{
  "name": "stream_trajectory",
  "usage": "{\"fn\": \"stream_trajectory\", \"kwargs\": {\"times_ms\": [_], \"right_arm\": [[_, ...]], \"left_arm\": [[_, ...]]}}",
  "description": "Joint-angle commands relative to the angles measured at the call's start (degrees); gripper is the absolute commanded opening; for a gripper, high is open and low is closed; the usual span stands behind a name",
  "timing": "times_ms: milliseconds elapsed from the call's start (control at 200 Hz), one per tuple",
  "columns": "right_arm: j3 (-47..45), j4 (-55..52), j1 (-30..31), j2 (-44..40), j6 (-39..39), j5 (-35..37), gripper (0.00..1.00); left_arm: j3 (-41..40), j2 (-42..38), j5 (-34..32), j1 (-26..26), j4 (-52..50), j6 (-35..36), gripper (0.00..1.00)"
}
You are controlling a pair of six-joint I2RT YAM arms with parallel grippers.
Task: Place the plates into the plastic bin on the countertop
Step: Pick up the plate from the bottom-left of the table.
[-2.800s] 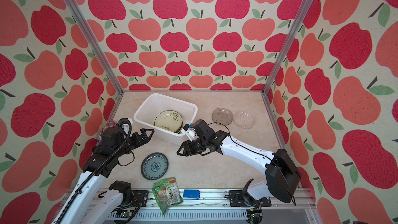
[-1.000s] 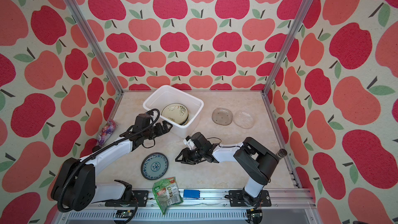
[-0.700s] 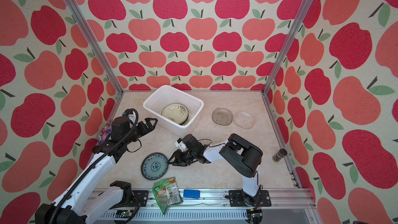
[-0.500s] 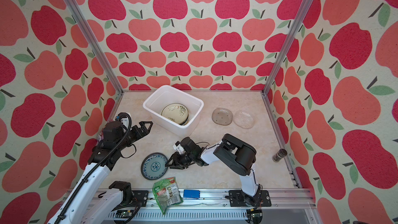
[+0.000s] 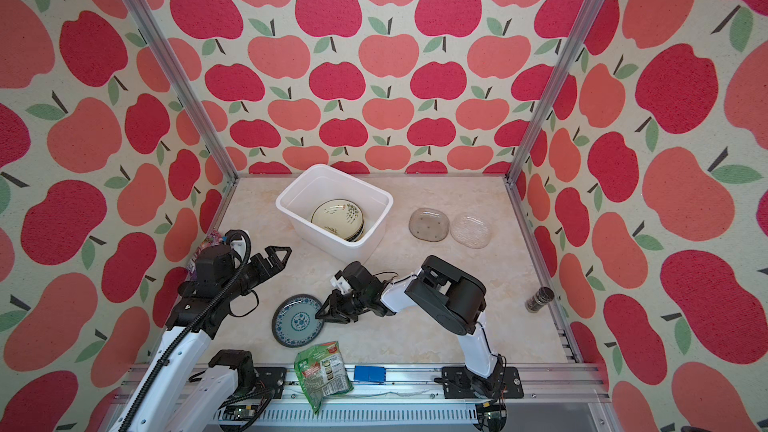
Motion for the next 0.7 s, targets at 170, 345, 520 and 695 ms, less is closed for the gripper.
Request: {"fn": "stream_trajectory", "kwargs": {"times_ms": [170,345,520,695], "right_arm": [[3.1,-9.7,-0.1,4.1,0.0,-0.5,0.23],[2.7,-10.0,-0.8,3.6,-0.2,-0.4,0.16],[2.4,-10.3,-1.6,3.2,-1.0,-0.8,0.08],[1.7,-11.7,-2.8,1.4,-2.9,-0.7,0.00]], "left_arm": [[-1.9,-3.3,2.4,2.3,-2.3,1.5,0.99],[-2.8,-4.6,2.6,3.2,-2.7,1.5,0.99],[-3.3,-3.9,2.6,3.6,-1.5,1.0,0.99],[-2.8,-2.7,2.2,3.6,0.0,0.8,0.99]]}}
